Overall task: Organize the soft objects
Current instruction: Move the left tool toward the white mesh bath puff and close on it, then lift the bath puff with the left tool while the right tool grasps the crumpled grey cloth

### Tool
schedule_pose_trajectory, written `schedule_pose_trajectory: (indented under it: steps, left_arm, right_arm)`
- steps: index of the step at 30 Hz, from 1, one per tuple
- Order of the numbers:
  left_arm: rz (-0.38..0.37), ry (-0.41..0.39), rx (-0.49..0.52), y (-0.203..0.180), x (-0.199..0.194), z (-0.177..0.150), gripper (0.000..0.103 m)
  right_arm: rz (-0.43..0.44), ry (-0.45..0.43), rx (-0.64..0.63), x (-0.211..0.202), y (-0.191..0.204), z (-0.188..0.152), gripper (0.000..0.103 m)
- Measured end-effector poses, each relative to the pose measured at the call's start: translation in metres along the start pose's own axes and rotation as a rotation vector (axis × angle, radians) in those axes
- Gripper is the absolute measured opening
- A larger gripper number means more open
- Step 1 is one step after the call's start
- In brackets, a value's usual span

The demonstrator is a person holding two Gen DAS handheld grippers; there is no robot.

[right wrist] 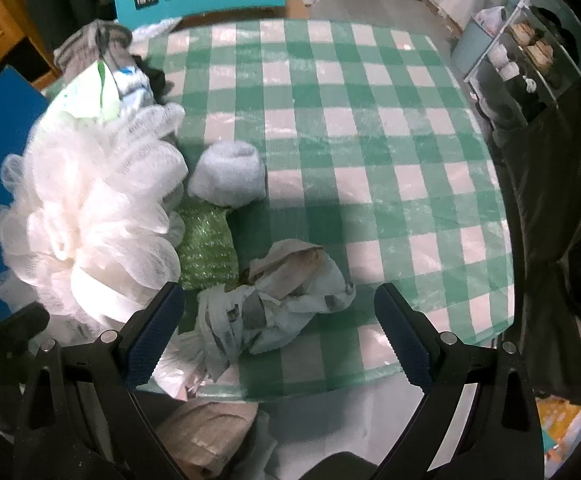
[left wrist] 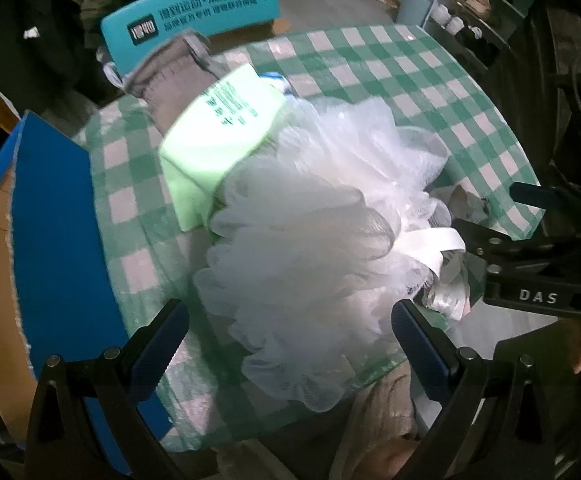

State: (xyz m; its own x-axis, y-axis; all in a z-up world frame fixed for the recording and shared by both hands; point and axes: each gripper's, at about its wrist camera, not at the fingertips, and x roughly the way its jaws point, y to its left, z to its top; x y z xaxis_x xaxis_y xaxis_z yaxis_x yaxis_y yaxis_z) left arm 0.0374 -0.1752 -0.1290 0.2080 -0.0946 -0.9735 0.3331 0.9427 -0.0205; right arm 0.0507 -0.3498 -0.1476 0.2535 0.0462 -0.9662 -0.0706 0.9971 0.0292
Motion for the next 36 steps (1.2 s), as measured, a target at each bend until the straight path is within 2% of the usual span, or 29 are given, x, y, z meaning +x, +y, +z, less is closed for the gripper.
schedule_pose_trajectory:
  steps: [14, 19, 21, 22, 24, 28, 32, 36]
  left_arm:
    - [0.029, 0.068, 0.047, -0.024, 0.037, 0.01, 0.102]
    - [0.033, 0.075, 0.041, -0.03, 0.046, 0.021, 0.102]
    - [0.035, 0.077, 0.042, -0.032, 0.05, 0.026, 0.102]
    - [0.036, 0.078, 0.042, -0.034, 0.052, 0.028, 0.102]
    - [0.037, 0.082, 0.042, -0.036, 0.058, 0.032, 0.102]
    - [0.012, 0.072, 0.025, -0.036, 0.067, 0.037, 0.101]
    - [-0.037, 0.049, -0.017, -0.031, 0.066, 0.038, 0.081]
    - [-0.067, 0.029, -0.032, -0.03, 0.061, 0.037, 0.065]
  right_arm:
    - [0.007, 0.103, -0.013, 0.043, 0.0, -0.004, 0.093]
    - [0.046, 0.103, -0.025, 0.049, -0.007, -0.006, 0.075]
    - [0.074, 0.105, -0.029, 0.05, -0.009, -0.007, 0.061]
    - [0.084, 0.106, -0.03, 0.05, -0.01, -0.008, 0.058]
    - [0.093, 0.104, -0.032, 0.048, -0.016, -0.008, 0.043]
    - [0.058, 0.095, -0.03, 0.044, -0.025, -0.005, 0.036]
    - [0.036, 0.066, -0.009, 0.039, -0.036, -0.006, 0.036]
    - [0.031, 0.032, 0.015, 0.028, -0.047, -0.007, 0.036]
